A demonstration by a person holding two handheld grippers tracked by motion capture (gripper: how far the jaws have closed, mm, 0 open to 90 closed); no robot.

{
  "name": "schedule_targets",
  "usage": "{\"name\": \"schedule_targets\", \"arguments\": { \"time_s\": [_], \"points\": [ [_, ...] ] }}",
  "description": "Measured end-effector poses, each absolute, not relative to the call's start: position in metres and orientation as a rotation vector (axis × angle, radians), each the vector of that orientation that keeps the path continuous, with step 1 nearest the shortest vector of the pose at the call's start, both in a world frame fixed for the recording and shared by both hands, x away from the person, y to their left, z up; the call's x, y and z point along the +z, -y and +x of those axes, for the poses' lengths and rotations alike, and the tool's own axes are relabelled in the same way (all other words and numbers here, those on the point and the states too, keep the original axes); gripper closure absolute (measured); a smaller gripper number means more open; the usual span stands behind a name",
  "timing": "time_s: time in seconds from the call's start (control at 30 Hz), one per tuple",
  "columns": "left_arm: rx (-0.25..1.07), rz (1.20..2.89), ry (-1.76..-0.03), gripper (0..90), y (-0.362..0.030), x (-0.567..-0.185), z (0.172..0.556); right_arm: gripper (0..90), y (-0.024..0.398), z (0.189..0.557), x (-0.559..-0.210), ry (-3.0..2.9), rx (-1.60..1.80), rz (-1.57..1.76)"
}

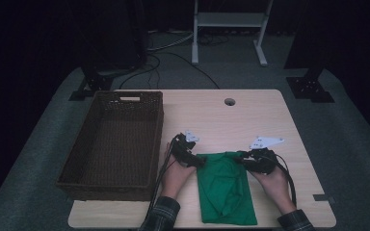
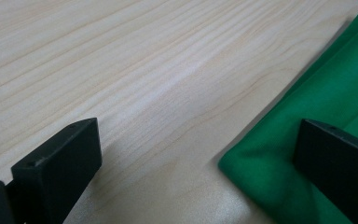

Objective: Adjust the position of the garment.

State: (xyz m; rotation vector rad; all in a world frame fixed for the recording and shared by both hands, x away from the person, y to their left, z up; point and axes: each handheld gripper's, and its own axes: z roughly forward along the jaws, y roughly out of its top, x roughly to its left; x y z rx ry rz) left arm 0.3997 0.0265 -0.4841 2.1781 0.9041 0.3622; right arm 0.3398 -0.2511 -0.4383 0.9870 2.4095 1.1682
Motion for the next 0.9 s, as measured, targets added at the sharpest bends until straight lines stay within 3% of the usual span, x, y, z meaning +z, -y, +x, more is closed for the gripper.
{"name": "schedule_targets", "arguments": {
  "time_s": [0.33,0.9],
  "points": [
    [0.363,2.178,-0.903,0.2,-0.027,-0.484,0.4,81.9,0.275,0.35,-0.446,-2.408,1.169,1.083],
    [0.36,2.178,-0.903,0.2,-0.027,-0.484,0.4,84.1,0.27,0.365,-0.468,-2.42,1.001,1.14]
  ]
}}
